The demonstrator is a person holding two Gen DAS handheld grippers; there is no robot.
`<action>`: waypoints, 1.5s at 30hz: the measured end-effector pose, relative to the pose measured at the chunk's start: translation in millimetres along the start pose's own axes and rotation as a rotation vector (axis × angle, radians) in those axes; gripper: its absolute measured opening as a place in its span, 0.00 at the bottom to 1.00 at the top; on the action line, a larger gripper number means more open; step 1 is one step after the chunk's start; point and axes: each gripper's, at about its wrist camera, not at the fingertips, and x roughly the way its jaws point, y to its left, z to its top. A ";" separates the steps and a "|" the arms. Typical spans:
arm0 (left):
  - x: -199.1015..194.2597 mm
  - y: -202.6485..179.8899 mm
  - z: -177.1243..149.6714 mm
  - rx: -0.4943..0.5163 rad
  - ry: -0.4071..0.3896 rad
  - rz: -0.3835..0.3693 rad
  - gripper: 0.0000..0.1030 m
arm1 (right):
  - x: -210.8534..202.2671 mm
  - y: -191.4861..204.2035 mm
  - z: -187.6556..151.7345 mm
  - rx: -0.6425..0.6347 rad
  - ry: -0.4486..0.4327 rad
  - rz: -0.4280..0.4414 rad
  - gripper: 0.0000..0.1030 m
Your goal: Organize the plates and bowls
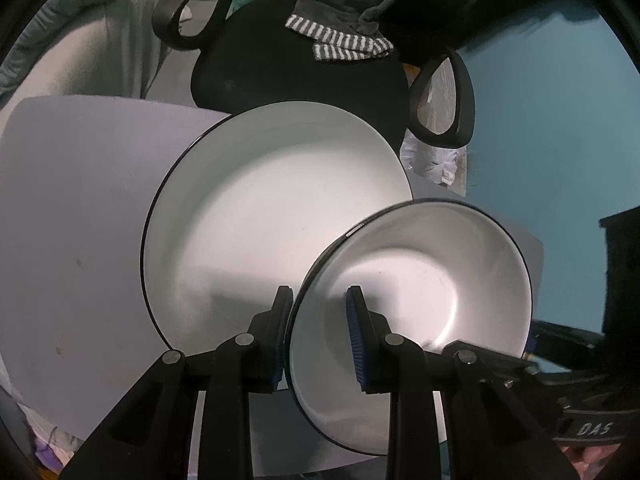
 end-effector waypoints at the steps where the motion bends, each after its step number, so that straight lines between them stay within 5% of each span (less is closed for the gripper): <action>1: 0.6 2.1 1.5 -0.007 0.008 -0.010 0.25 | 2.9 0.0 -0.1 0.008 0.015 0.030 0.47; 28: 1.0 19.3 13.0 -0.040 0.067 -0.107 0.26 | 1.9 24.9 16.8 -0.018 -0.026 -0.062 0.44; 45: 10.9 18.6 18.6 -0.024 0.162 -0.213 0.43 | 0.6 23.2 14.1 -0.002 -0.007 -0.087 0.38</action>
